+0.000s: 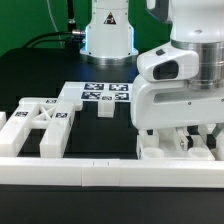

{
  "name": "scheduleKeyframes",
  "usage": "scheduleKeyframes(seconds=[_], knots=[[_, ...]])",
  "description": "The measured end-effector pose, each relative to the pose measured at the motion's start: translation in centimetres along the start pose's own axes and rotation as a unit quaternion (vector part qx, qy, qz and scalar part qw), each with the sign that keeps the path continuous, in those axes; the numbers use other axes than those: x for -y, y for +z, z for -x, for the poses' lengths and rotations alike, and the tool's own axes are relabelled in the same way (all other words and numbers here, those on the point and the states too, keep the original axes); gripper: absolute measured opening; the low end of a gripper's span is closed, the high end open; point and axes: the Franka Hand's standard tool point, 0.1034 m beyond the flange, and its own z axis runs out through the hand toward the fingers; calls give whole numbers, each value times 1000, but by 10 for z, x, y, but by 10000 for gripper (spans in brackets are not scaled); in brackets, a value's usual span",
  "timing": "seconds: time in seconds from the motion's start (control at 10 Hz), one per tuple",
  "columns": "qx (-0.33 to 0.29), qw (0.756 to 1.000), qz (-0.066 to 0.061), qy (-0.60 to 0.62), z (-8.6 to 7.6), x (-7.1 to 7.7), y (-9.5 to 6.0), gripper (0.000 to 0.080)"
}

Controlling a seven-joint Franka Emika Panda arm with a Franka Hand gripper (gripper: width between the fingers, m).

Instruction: Assemble chair

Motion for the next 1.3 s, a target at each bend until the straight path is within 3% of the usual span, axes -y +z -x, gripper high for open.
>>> scheduleKeyframes(seconds=[0.1,0.2,0.3,0.4,0.6,0.7,1.1,1.2,1.3], knots=[[-2,1000,2,0,-1,-5,-4,275],[-8,1000,2,-7,-3,-5,-12,474],[-12,1000,3,-13,-4,-6,-24,474],[-12,1000,4,-23,-2,-8,-36,623],[-16,998,7,-55,9,-24,-55,642],[-15,998,9,-54,16,-31,-56,648],[-14,999,7,-52,16,-29,-53,649],[-11,1000,1,-28,26,-40,-48,649],[0,1000,4,-20,46,-53,-46,649]])
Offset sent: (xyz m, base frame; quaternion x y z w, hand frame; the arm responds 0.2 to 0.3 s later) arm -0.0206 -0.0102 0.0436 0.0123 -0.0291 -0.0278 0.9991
